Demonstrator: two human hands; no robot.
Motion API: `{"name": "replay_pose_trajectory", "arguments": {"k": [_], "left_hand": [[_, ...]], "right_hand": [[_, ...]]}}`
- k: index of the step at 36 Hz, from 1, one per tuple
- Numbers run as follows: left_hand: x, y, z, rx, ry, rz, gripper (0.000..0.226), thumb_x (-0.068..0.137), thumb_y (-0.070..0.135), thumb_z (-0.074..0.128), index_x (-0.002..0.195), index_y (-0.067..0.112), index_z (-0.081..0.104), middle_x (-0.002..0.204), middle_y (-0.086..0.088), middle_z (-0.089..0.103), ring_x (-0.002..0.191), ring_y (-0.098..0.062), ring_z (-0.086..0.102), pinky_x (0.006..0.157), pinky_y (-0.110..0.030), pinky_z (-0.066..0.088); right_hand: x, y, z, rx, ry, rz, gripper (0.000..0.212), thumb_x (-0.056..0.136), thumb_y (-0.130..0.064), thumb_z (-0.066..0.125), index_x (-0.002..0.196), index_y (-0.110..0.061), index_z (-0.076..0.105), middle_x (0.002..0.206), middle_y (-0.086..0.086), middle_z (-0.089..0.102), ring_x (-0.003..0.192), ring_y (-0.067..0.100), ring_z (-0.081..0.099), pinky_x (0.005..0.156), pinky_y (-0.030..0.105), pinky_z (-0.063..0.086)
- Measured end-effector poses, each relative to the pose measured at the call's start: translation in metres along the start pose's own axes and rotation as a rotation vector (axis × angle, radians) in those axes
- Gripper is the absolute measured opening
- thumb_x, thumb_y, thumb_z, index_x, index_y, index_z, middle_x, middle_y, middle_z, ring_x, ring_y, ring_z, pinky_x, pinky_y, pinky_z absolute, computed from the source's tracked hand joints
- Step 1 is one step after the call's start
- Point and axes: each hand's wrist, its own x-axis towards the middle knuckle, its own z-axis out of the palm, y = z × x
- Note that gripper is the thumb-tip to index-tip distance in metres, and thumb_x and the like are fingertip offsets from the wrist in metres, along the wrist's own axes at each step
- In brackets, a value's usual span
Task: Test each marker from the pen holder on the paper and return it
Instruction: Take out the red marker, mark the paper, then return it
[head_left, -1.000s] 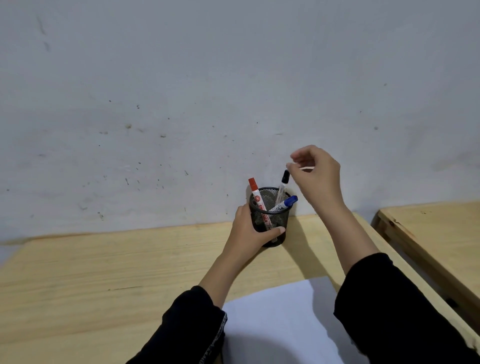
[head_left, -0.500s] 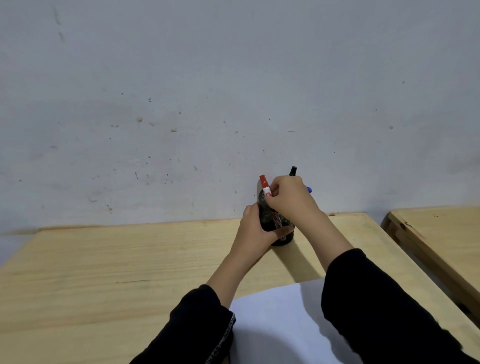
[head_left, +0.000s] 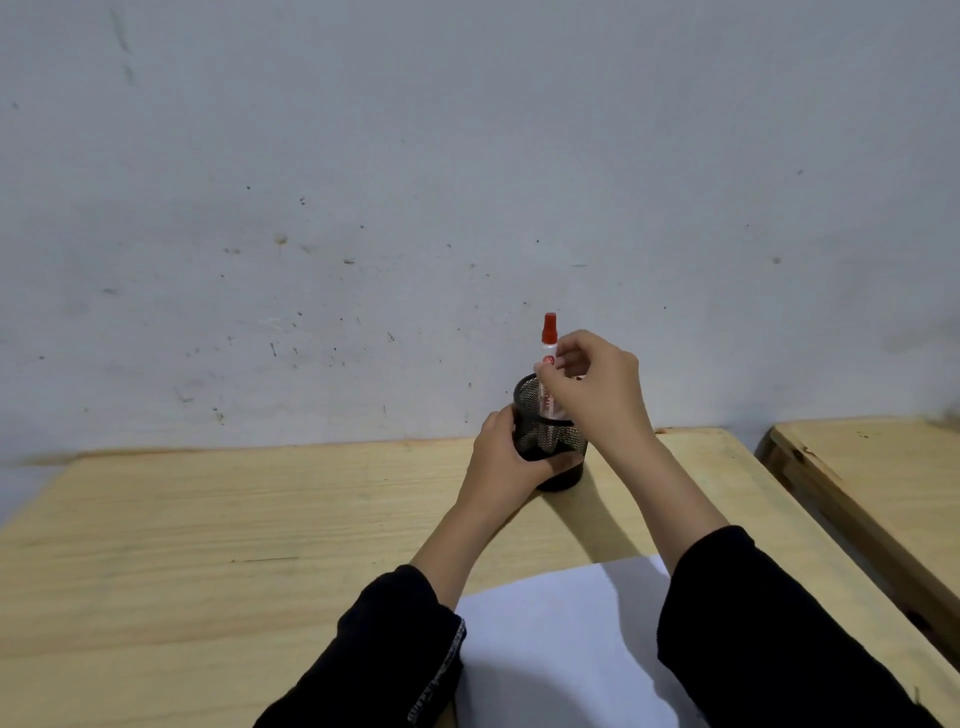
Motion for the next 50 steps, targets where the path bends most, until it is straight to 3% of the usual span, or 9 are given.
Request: {"name": "replay_pose_trajectory", "arguments": {"k": [10, 14, 19, 23, 30, 34, 40, 46, 50], "left_hand": [[-0.018, 0.021, -0.008, -0.017, -0.027, -0.1, 0.043, 0.063, 0.028, 0.079, 0.101, 0.016, 0.062, 0.107, -0.005, 0.068, 0.098, -0.018, 0.066, 0.088, -0.038, 0.055], [-0.039, 0.038, -0.018, -0.004, 0.006, -0.061, 0.024, 0.08, 0.013, 0.072, 0.099, 0.014, 0.058, 0.093, 0.011, 0.06, 0.083, 0.003, 0.057, 0.068, 0.0, 0.042], [-0.07, 0.062, -0.038, -0.076, 0.065, 0.055, 0.018, 0.089, 0.022, 0.062, 0.103, 0.012, 0.064, 0.101, -0.002, 0.068, 0.095, -0.018, 0.063, 0.086, -0.029, 0.051], [-0.086, 0.087, -0.058, -0.171, 0.072, 0.16, 0.007, 0.09, 0.027, 0.059, 0.093, 0.028, 0.066, 0.091, 0.007, 0.07, 0.091, -0.016, 0.066, 0.09, -0.035, 0.052], [-0.11, 0.102, -0.07, -0.08, 0.022, 0.232, 0.009, 0.087, 0.019, 0.065, 0.095, 0.017, 0.068, 0.086, -0.001, 0.071, 0.083, -0.013, 0.065, 0.079, -0.019, 0.05], [-0.118, 0.1, -0.073, -0.075, 0.029, 0.226, 0.007, 0.083, 0.013, 0.069, 0.083, 0.021, 0.07, 0.078, 0.002, 0.07, 0.075, -0.012, 0.063, 0.076, -0.024, 0.05], [-0.127, 0.104, -0.077, -0.177, 0.102, 0.204, 0.019, 0.083, 0.011, 0.069, 0.076, 0.029, 0.07, 0.077, 0.006, 0.071, 0.079, -0.015, 0.065, 0.087, -0.037, 0.052], [-0.133, 0.102, -0.079, -0.301, 0.152, 0.174, 0.015, 0.085, 0.012, 0.067, 0.079, 0.024, 0.072, 0.08, 0.003, 0.072, 0.082, -0.014, 0.066, 0.092, -0.034, 0.052], [-0.134, 0.1, -0.075, -0.399, 0.153, 0.169, 0.016, 0.085, 0.008, 0.066, 0.081, 0.022, 0.072, 0.077, 0.009, 0.073, 0.081, -0.012, 0.067, 0.086, -0.024, 0.053]], "right_hand": [[-0.021, -0.04, -0.03, 0.173, 0.202, -0.126, 0.009, 0.083, -0.01, 0.063, 0.089, -0.015, 0.061, 0.082, 0.0, 0.062, 0.079, 0.016, 0.061, 0.062, 0.007, 0.046], [-0.044, -0.045, -0.038, 0.194, 0.176, -0.141, 0.013, 0.083, -0.009, 0.062, 0.089, -0.02, 0.059, 0.086, 0.003, 0.064, 0.081, 0.019, 0.062, 0.065, 0.008, 0.044], [-0.084, -0.037, -0.042, 0.146, 0.079, -0.131, 0.016, 0.083, -0.01, 0.063, 0.089, -0.024, 0.058, 0.09, 0.003, 0.065, 0.082, 0.017, 0.061, 0.072, 0.019, 0.048], [-0.107, -0.035, -0.044, 0.094, -0.015, -0.141, 0.016, 0.084, -0.01, 0.061, 0.092, -0.025, 0.063, 0.093, 0.005, 0.065, 0.084, 0.019, 0.062, 0.076, 0.03, 0.052], [-0.128, -0.035, -0.048, 0.014, -0.141, -0.175, 0.011, 0.085, -0.012, 0.062, 0.092, -0.017, 0.069, 0.092, 0.008, 0.061, 0.08, 0.011, 0.058, 0.069, 0.01, 0.044], [-0.132, -0.035, -0.054, -0.031, -0.229, -0.181, 0.013, 0.084, -0.014, 0.063, 0.097, -0.018, 0.068, 0.095, 0.005, 0.06, 0.076, 0.01, 0.056, 0.071, 0.023, 0.047], [-0.135, -0.047, -0.073, 0.112, -0.303, -0.176, 0.011, 0.086, -0.015, 0.065, 0.095, -0.018, 0.069, 0.095, 0.009, 0.065, 0.063, 0.0, 0.053, 0.061, 0.011, 0.041], [-0.128, -0.04, -0.092, 0.189, -0.266, -0.075, 0.011, 0.079, -0.012, 0.073, 0.088, -0.018, 0.072, 0.087, -0.002, 0.073, 0.072, 0.028, 0.065, 0.063, 0.022, 0.046], [-0.127, -0.041, -0.097, 0.394, -0.2, -0.012, 0.015, 0.07, -0.004, 0.078, 0.077, -0.016, 0.073, 0.072, -0.007, 0.073, 0.067, 0.015, 0.067, 0.062, 0.02, 0.049]]}}
